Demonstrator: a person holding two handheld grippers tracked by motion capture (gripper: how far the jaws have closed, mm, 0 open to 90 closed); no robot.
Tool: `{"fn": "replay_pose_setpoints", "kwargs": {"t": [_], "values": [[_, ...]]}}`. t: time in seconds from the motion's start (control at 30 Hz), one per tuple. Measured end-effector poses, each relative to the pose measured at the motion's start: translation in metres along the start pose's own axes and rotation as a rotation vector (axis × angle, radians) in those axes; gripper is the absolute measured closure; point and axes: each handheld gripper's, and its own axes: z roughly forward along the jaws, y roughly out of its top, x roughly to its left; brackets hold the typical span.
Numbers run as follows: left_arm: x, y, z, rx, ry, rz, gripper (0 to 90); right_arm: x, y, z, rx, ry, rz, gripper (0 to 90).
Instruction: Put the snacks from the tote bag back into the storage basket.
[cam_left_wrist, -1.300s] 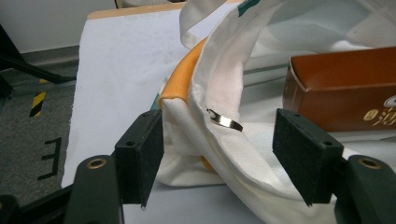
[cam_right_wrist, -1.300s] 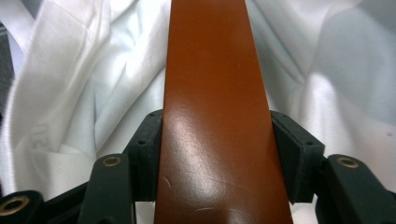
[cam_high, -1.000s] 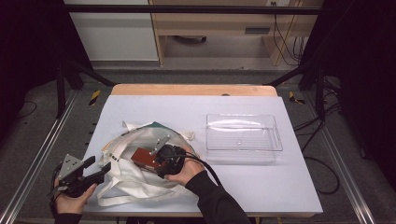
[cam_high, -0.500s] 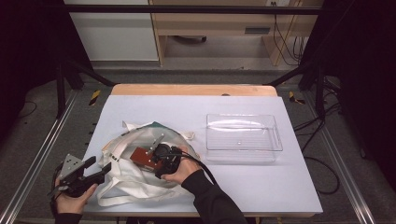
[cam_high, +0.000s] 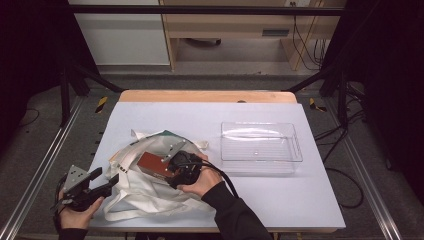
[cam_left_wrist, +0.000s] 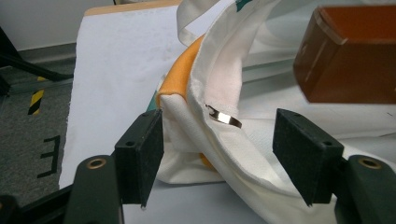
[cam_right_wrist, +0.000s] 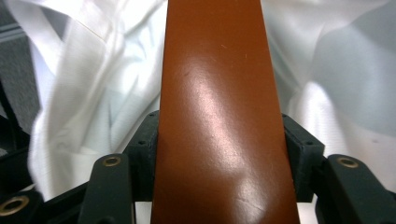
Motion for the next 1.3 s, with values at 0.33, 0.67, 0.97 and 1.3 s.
{"fn": "replay_pose_setpoints", "kwargs": {"t": [0.33, 0.67, 0.97, 1.3], "values": [[-0.004, 0.001, -0.001, -0.021, -0.024, 0.009, 30.8, -0.008, -0.008, -0.041, -0.104, -0.005, 0.021, 43.0], [-0.009, 0.004, -0.003, -0.025, -0.017, 0.025, 23.2, -0.019, -0.03, -0.082, -0.161, -0.038, 0.051, 43.0], [-0.011, 0.006, -0.004, -0.041, -0.038, 0.024, 19.8, -0.033, -0.051, -0.111, -0.197, -0.085, 0.087, 43.0], [-0.014, 0.01, -0.006, -0.063, -0.048, 0.024, 19.5, -0.056, -0.07, -0.141, -0.22, -0.161, 0.139, 43.0]]}}
